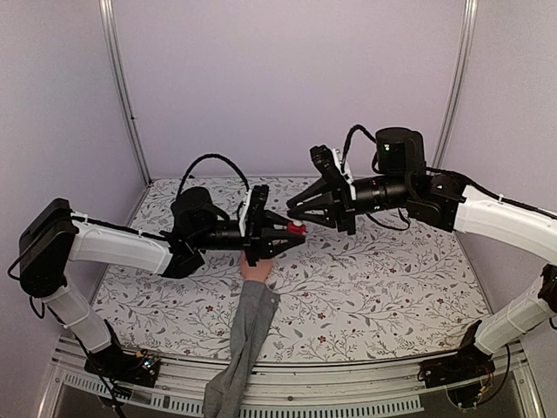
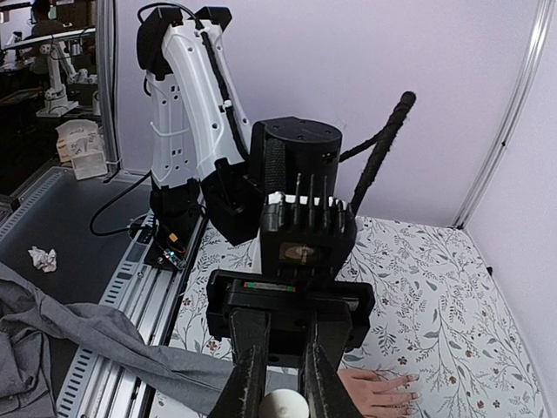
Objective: Paint the nails
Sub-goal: Screw the nail polish bottle.
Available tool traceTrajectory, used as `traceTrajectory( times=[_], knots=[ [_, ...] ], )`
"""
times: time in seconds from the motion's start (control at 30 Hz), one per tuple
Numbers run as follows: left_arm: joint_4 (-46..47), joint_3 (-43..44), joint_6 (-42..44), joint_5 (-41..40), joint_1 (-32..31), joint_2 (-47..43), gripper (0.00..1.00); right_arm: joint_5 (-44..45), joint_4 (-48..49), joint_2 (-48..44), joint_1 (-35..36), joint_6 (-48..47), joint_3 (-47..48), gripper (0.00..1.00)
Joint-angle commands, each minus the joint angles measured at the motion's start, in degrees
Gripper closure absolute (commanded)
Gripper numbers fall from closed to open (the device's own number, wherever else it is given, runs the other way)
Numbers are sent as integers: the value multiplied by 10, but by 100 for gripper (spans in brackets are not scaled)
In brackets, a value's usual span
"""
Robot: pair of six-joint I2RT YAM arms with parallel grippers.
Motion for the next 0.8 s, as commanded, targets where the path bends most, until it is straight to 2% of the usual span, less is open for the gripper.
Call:
traceTrajectory(
  times=[0.0, 0.3, 0.5, 0.77],
  knots=[
    [45, -5, -7, -101, 3, -10, 100, 50, 28, 24, 3, 44, 10, 100],
    [45, -3, 54, -310, -34, -3, 100, 150, 86, 52, 4, 116, 11, 100],
    [98, 0, 74, -449, -61, 23, 100, 223, 136, 58, 6, 169, -2, 100],
    [170, 18, 104, -559, -96, 71, 100, 294, 155, 69, 23, 203, -10, 100]
  ],
)
